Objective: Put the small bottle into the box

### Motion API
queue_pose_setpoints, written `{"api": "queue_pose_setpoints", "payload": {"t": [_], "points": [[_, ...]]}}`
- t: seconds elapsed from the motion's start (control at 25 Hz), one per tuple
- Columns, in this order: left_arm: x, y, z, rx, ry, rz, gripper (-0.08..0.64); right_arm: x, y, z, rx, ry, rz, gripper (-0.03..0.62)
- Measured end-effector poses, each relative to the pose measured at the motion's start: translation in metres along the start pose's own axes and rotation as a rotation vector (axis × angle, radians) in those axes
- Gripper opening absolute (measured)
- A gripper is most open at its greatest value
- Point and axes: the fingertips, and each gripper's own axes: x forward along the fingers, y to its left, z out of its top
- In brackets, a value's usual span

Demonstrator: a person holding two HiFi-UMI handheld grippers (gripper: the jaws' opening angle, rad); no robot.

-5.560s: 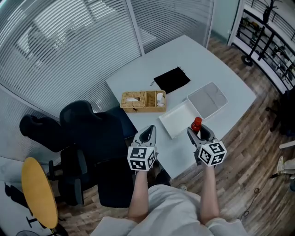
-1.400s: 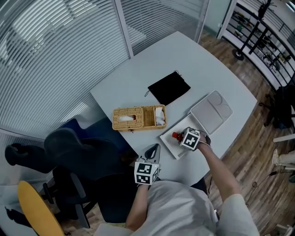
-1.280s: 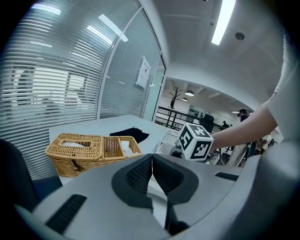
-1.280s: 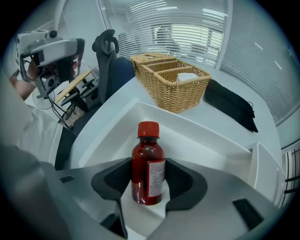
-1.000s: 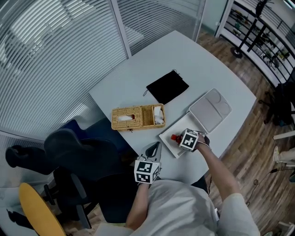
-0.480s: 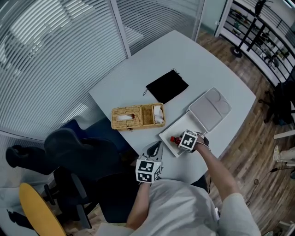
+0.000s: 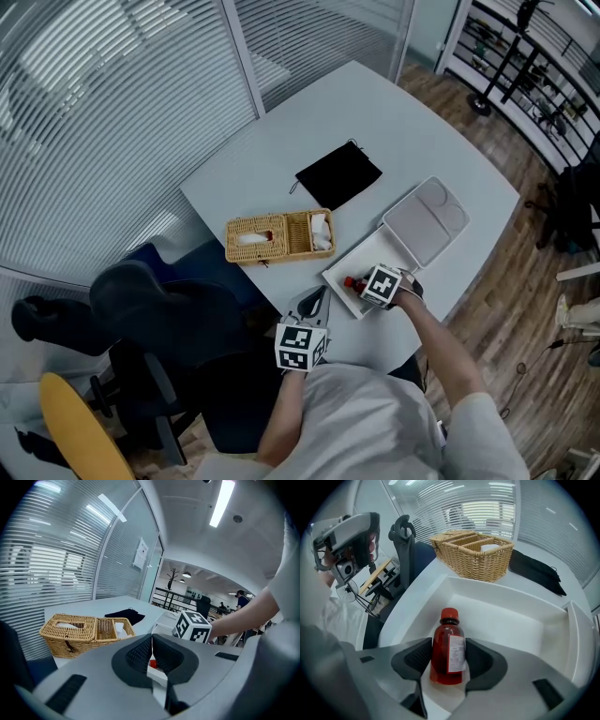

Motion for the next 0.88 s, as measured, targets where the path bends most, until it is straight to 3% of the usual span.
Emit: {"api": "queue_pose_setpoints", "payload": {"t": [0.88], "points": [[-0.007, 0.005, -0.001, -0.005, -0.007, 0.024, 0.029, -0.024, 0.000, 0.008, 0.021, -0.103, -0.029, 0.230]]}}
